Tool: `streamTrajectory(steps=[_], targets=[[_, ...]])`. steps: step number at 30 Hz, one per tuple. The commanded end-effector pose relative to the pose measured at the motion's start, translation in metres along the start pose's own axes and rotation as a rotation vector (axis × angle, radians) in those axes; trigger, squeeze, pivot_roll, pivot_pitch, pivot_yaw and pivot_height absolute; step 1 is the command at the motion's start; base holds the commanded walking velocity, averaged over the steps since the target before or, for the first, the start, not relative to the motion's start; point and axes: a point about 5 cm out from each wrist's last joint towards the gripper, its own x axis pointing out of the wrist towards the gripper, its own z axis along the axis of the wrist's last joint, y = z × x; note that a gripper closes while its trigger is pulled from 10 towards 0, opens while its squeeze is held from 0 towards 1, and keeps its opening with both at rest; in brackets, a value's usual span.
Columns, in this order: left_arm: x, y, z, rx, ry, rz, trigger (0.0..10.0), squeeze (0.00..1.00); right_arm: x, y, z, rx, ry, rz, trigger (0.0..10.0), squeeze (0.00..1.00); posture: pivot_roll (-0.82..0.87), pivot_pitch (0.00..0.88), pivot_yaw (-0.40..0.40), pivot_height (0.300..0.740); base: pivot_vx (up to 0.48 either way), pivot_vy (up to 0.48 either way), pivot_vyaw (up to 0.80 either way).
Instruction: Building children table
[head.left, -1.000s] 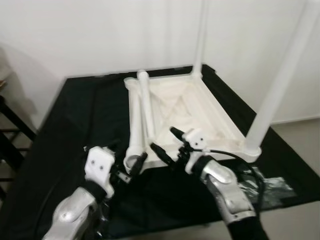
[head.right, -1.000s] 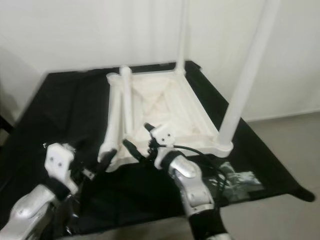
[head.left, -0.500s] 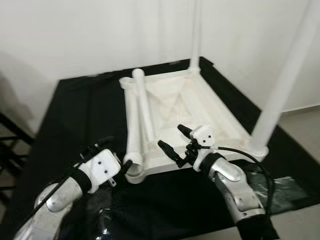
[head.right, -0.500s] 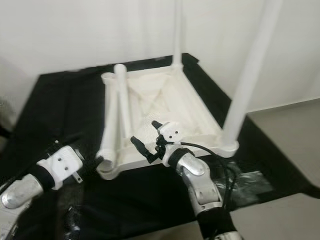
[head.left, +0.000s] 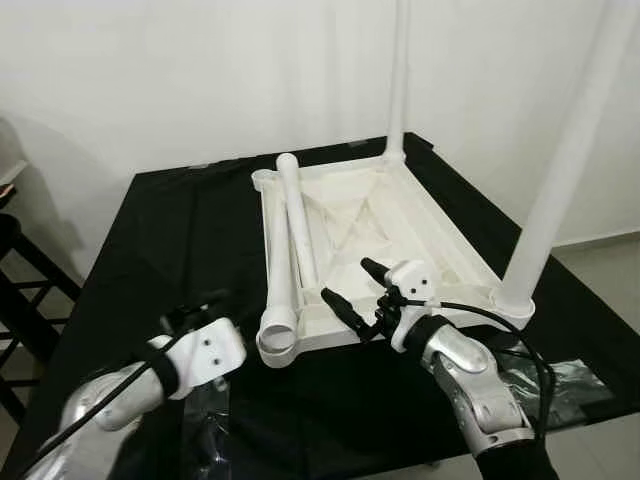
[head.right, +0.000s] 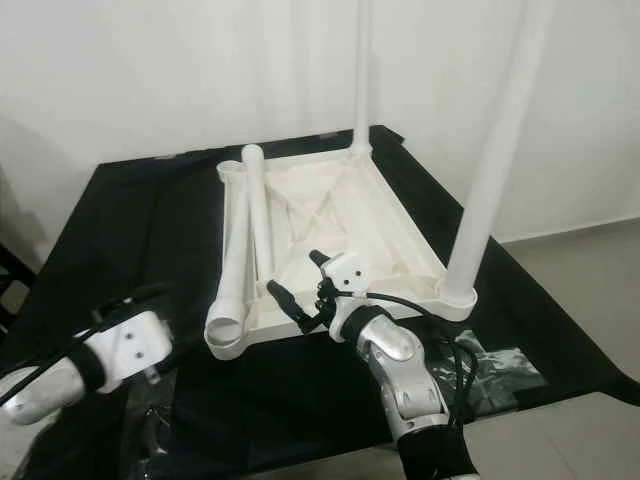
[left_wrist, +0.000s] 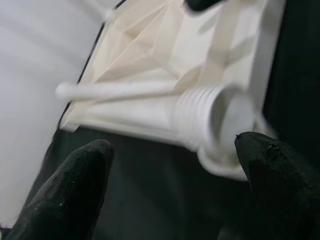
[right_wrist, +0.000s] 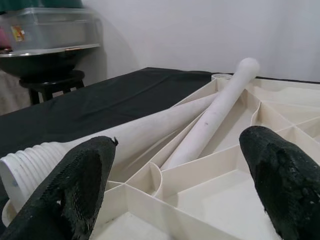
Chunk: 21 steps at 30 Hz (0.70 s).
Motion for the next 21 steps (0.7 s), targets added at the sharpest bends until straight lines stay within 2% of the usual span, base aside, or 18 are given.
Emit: streamTrajectory(steps=[1, 12, 21], targets=[[0.003, -0.001, 0.000, 0.007, 0.002, -0.017, 10.0, 0.00, 0.000, 0.003, -0.003, 0.015, 0.011, 0.009, 10.0, 0.00, -0.14, 0.031, 0.059, 0.740, 0.000, 0.000, 0.00], [0.017, -0.006, 0.006, 0.005, -0.028, -0.031, 10.0, 0.00, 0.000, 0.004, -0.004, 0.014, 0.016, 0.009, 10.0, 0.00, -0.14, 0.026, 0.062, 0.740, 0.000, 0.000, 0.00], [0.030, -0.006, -0.004, 0.046, 0.051, 0.020, 10.0, 0.00, 0.000, 0.004, -0.004, 0.015, 0.018, 0.009, 10.0, 0.00, -0.15, 0.028, 0.062, 0.740, 0.000, 0.000, 0.00]])
